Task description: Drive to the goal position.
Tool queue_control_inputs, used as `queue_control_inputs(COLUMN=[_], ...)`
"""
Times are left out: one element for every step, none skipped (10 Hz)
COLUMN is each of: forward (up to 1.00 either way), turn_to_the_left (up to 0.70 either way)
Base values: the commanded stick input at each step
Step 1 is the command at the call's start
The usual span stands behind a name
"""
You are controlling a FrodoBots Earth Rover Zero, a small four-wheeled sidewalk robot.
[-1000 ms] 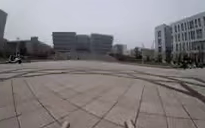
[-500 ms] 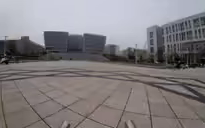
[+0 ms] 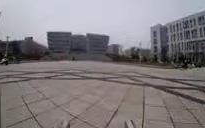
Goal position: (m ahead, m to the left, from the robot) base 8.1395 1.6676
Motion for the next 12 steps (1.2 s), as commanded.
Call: queue_control_inputs(forward=[1.00, 1.00, 1.00, 1.00, 1.00, 1.00, 1.00, 1.00, 1.00, 1.00, 1.00, 1.00], turn_to_the_left=[0.00, 0.00, 0.00, 0.00, 0.00, 0.00, 0.00, 0.00, 0.00, 0.00, 0.00, 0.00])
